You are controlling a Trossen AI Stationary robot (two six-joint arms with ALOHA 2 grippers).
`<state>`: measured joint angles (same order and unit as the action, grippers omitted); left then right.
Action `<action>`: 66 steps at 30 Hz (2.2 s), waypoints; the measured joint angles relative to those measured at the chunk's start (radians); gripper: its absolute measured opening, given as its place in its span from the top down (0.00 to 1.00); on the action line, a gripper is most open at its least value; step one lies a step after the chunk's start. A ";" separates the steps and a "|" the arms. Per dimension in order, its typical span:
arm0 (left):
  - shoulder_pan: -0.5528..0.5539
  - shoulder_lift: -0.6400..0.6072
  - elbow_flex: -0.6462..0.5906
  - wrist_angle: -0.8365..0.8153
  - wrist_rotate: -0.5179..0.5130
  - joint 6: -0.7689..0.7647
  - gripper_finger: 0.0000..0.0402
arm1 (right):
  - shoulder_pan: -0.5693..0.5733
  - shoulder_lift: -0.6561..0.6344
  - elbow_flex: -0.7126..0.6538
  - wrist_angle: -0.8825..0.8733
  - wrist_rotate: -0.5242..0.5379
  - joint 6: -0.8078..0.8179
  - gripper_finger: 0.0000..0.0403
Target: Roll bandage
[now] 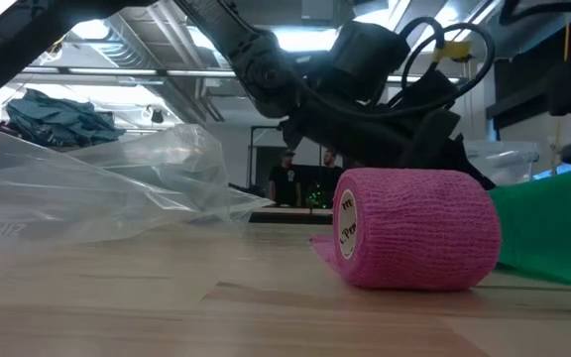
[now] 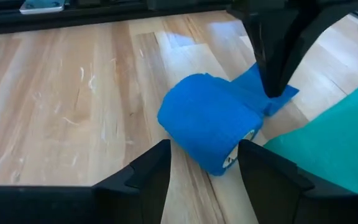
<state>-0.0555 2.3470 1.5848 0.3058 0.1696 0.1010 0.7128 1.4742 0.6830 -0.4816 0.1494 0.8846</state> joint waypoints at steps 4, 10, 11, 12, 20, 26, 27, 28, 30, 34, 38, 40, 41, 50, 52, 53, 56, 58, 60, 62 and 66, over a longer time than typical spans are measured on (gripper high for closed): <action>-0.005 0.002 0.000 0.002 0.000 0.003 0.56 | 0.000 0.000 0.000 0.018 0.048 0.000 0.99; -0.014 0.004 0.000 0.007 0.000 0.003 0.56 | 0.000 0.000 0.000 0.017 0.087 0.028 0.99; -0.015 0.005 0.000 0.016 -0.003 0.003 0.56 | 0.000 0.000 0.000 0.018 0.090 0.028 0.99; -0.015 0.005 0.000 0.029 -0.010 0.003 0.56 | 0.000 0.000 0.000 0.018 0.095 0.028 0.99; -0.012 0.013 0.000 0.053 -0.060 0.010 0.56 | 0.000 0.000 0.000 0.038 0.105 0.029 0.99; -0.012 0.063 0.001 0.075 -0.060 -0.007 0.56 | 0.000 0.000 0.000 0.055 0.121 0.030 0.99; -0.011 0.073 0.001 0.095 -0.058 -0.012 0.56 | 0.000 0.000 0.000 0.060 0.122 0.029 0.99; -0.011 0.077 0.001 0.106 -0.058 -0.020 0.56 | 0.000 0.000 0.001 0.068 0.127 0.029 0.99; -0.011 0.080 0.001 0.108 -0.059 -0.039 0.56 | 0.000 0.000 0.001 0.071 0.131 0.028 0.99; -0.008 0.082 0.001 0.139 -0.061 -0.044 0.56 | 0.000 0.000 0.002 0.069 0.131 0.028 0.99; -0.008 0.085 0.000 0.199 -0.067 -0.072 0.56 | 0.000 0.000 0.002 0.068 0.137 0.028 0.99; -0.008 0.085 0.000 0.203 -0.075 -0.069 0.59 | 0.000 0.000 0.002 0.069 0.137 0.028 0.99; -0.008 0.085 0.000 0.200 -0.076 -0.067 0.61 | 0.000 0.000 0.002 0.069 0.137 0.028 0.99; -0.003 0.081 0.000 0.196 -0.086 -0.030 0.93 | 0.000 0.000 0.011 0.062 0.161 0.024 0.99; 0.005 0.075 0.000 0.195 -0.085 -0.028 0.97 | 0.000 0.000 0.026 0.054 0.192 0.009 0.99; 0.009 0.070 0.000 0.192 -0.085 -0.027 0.97 | 0.000 0.000 0.038 0.039 0.208 -0.001 0.99; 0.031 0.038 0.000 0.109 -0.100 -0.014 0.97 | 0.000 -0.005 0.093 -0.039 0.260 -0.032 0.99; 0.047 0.010 0.000 0.031 -0.107 0.014 0.99 | 0.000 -0.012 0.139 -0.128 0.308 -0.056 0.99; 0.065 -0.018 0.000 -0.029 -0.108 0.040 0.99 | 0.000 -0.017 0.190 -0.236 0.360 -0.075 0.99; 0.082 -0.048 0.000 -0.067 -0.108 0.062 0.99 | 0.000 -0.019 0.247 -0.363 0.401 -0.086 0.99; 0.115 -0.120 0.000 -0.127 -0.108 0.058 0.99 | 0.000 -0.019 0.336 -0.585 0.407 -0.093 0.99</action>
<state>0.0600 2.2271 1.5845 0.1784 0.0611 0.1586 0.7128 1.4555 1.0194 -1.0668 0.5565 0.7915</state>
